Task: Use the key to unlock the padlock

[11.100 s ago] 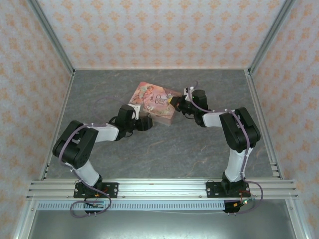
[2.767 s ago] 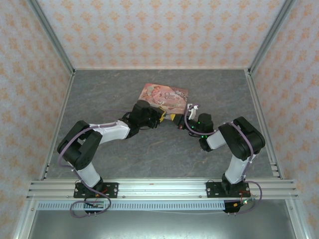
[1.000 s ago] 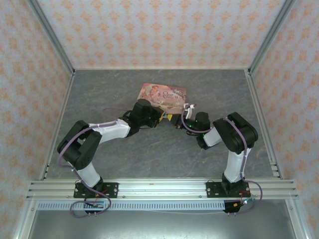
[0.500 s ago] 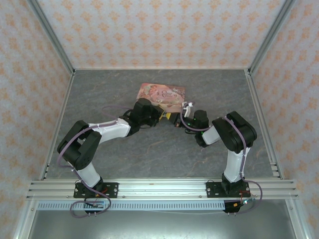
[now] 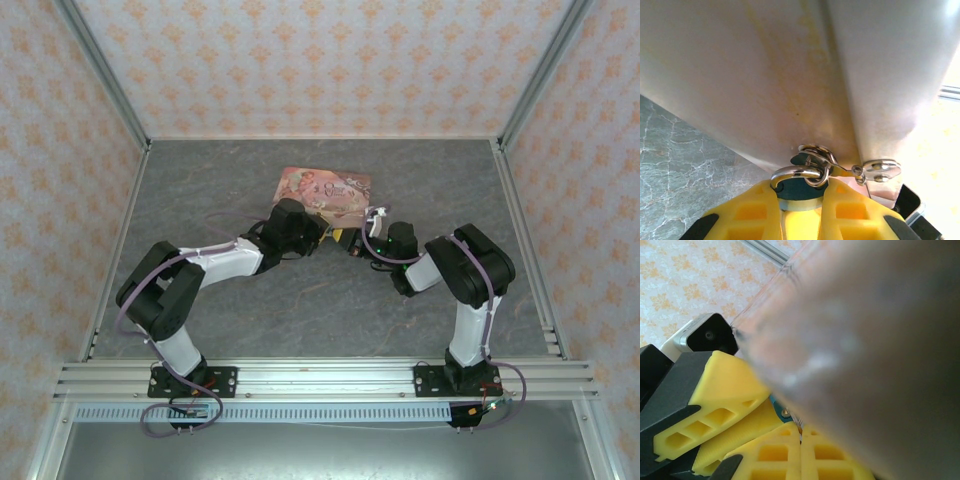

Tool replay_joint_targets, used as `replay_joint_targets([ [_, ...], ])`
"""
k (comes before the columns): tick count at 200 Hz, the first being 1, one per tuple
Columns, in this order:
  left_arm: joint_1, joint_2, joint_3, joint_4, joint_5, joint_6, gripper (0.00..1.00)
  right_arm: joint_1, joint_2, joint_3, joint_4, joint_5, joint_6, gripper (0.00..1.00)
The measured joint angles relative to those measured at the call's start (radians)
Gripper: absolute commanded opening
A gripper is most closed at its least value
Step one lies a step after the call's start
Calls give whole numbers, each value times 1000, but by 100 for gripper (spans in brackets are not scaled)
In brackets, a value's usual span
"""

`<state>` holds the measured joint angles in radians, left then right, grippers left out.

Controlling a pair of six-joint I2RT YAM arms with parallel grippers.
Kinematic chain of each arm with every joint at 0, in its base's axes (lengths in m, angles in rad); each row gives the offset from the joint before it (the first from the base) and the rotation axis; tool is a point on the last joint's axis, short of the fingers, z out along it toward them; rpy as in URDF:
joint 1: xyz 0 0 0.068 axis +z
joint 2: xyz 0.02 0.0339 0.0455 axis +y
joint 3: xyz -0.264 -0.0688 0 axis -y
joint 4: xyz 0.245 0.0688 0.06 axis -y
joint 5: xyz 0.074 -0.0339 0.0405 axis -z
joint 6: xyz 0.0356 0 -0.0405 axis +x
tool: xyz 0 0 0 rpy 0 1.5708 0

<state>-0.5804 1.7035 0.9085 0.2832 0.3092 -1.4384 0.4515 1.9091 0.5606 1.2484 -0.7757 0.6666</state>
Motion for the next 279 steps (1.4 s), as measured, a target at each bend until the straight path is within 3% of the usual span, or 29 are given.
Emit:
replay_joint_targets([
  [44,-12,66,0,52,0,-4,4,0,7,-32,-15,47,24,0],
  [104,-29,123,-28,150,0,-24,23,7,14,-72,-13,97,48,0],
  [195,-28,70,-132,204,-5,-35,63,15,14,-76,-14,96,124,0],
  [238,-27,46,-200,307,-35,-65,66,15,13,-68,-25,96,211,0],
  [279,-28,81,-209,445,-45,-114,55,17,-34,-51,-106,95,262,0],
])
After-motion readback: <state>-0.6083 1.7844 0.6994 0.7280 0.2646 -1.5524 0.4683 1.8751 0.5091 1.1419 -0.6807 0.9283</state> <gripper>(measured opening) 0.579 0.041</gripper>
